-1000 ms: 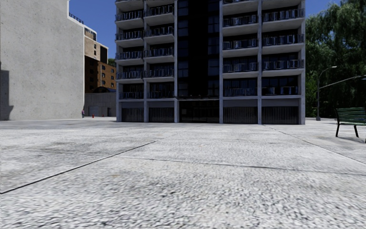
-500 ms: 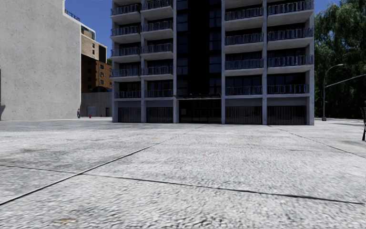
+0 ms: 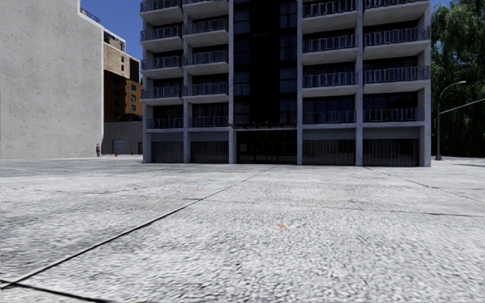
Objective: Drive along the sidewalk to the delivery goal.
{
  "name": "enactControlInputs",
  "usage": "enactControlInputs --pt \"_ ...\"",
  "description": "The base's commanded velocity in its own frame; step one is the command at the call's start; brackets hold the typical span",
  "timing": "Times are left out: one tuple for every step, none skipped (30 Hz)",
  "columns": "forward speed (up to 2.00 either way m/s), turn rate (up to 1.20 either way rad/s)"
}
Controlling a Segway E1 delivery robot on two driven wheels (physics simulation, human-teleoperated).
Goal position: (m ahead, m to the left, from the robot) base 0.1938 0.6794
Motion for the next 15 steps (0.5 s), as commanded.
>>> enactControlInputs --pt "2.0 0.0" --pt "2.0 0.0" --pt "2.0 0.0" --pt "2.0 0.0" --pt "1.89 0.0" --pt "0.71 0.0" --pt "0.0 0.0" --pt "0.0 0.0" --pt "0.0 0.0" --pt "0.0 0.0" --pt "0.0 0.0" --pt "0.0 0.0" --pt "0.0 0.0" --pt "0.0 0.0" --pt "0.0 0.0"
